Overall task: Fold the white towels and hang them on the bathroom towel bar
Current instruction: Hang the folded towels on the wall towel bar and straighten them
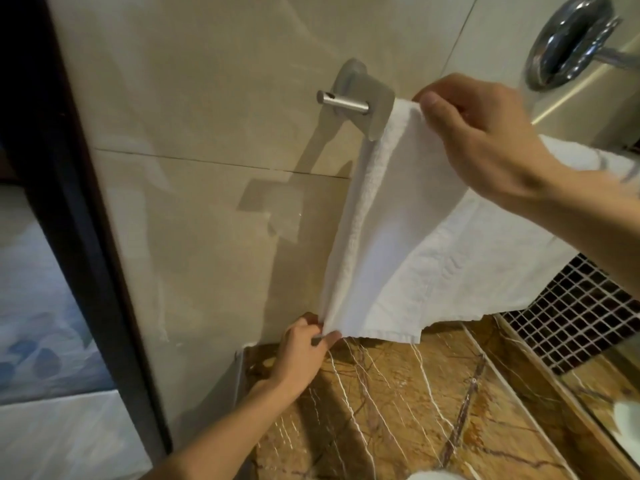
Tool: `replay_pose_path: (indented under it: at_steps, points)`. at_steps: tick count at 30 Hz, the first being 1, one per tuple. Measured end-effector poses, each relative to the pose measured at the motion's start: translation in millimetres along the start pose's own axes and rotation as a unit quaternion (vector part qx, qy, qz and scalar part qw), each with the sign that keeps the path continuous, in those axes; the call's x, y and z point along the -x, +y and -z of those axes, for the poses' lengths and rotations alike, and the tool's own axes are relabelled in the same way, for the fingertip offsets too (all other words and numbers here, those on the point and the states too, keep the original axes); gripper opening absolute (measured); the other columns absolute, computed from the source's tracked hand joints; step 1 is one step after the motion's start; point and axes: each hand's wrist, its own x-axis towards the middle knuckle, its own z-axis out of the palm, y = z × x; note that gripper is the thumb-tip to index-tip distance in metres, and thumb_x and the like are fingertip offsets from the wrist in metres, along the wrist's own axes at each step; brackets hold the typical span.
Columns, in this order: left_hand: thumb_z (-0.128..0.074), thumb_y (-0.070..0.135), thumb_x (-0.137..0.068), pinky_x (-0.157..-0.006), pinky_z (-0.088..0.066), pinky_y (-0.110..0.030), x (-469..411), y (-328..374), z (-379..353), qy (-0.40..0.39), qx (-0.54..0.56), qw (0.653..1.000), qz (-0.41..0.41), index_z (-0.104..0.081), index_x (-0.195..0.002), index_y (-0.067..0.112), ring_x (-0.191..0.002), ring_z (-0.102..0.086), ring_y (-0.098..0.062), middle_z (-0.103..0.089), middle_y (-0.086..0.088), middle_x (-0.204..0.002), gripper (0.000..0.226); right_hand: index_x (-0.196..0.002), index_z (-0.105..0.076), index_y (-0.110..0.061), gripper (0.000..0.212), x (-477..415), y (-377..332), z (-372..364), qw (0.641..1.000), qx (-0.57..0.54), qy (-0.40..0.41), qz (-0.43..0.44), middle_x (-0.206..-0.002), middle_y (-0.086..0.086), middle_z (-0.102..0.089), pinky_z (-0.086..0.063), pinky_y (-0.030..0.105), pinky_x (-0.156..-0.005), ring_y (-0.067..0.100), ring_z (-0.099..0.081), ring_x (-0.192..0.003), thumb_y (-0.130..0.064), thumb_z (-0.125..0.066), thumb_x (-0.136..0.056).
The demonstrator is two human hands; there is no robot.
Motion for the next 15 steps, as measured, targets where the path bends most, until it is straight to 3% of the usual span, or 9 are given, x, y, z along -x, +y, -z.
replay_pose_path:
  at_steps: [5, 10, 13, 15]
  points:
    - [-0.063, 0.036, -0.084, -0.06, -0.045, -0.007, -5.0, -4.3, 1.9, 0.003, -0.02, 1.0, -0.018, -0.069, -0.088, 0.005, -0.073, -0.06, -0.003, -0.062, 0.003, -0.091, 0.033, -0.098, -0.061, -0.025, 0.025, 1.0, -2.9, -8.1, 1.0, -0.017, -0.002, -0.014, -0.089, -0.009, -0.057, -0.035, 0.025, -0.071, 0.008, -0.052, -0.081, -0.035, -0.039, -0.097]
    - [-0.067, 0.015, -0.085, -0.044, -0.038, -0.012, -1.9, -10.3, 1.5, 0.015, 0.021, 1.0, -0.011, -0.07, -0.089, 0.004, -0.047, -0.052, 0.001, -0.069, -0.004, -0.086, 0.012, -0.104, -0.062, -0.019, 0.028, 4.6, -2.1, -9.7, 1.0, -0.021, 0.006, -0.016, -0.09, -0.006, -0.057, -0.033, 0.025, -0.07, 0.011, -0.051, -0.082, -0.033, -0.038, -0.098]
    - [-0.071, 0.018, -0.082, -0.045, -0.045, -0.018, 1.7, -9.1, 0.8, 0.035, 0.057, 0.998, -0.007, -0.071, -0.094, 0.013, -0.05, -0.056, -0.006, -0.07, 0.004, -0.079, 0.013, -0.102, -0.062, -0.017, 0.027, 5.2, -3.1, -10.7, 1.0, -0.023, 0.002, -0.011, -0.088, -0.007, -0.056, -0.033, 0.024, -0.07, 0.009, -0.05, -0.08, -0.031, -0.038, -0.099]
    - [-0.073, 0.021, -0.079, -0.049, -0.048, -0.015, 2.9, -6.9, 1.0, 0.053, 0.077, 0.996, 0.0, -0.06, -0.09, 0.026, -0.061, -0.062, -0.003, -0.068, 0.009, -0.077, 0.017, -0.103, -0.062, -0.017, 0.028, 5.2, -3.1, -10.9, 1.0, -0.022, 0.002, -0.013, -0.089, -0.006, -0.057, -0.034, 0.024, -0.07, 0.009, -0.05, -0.082, -0.031, -0.038, -0.1]
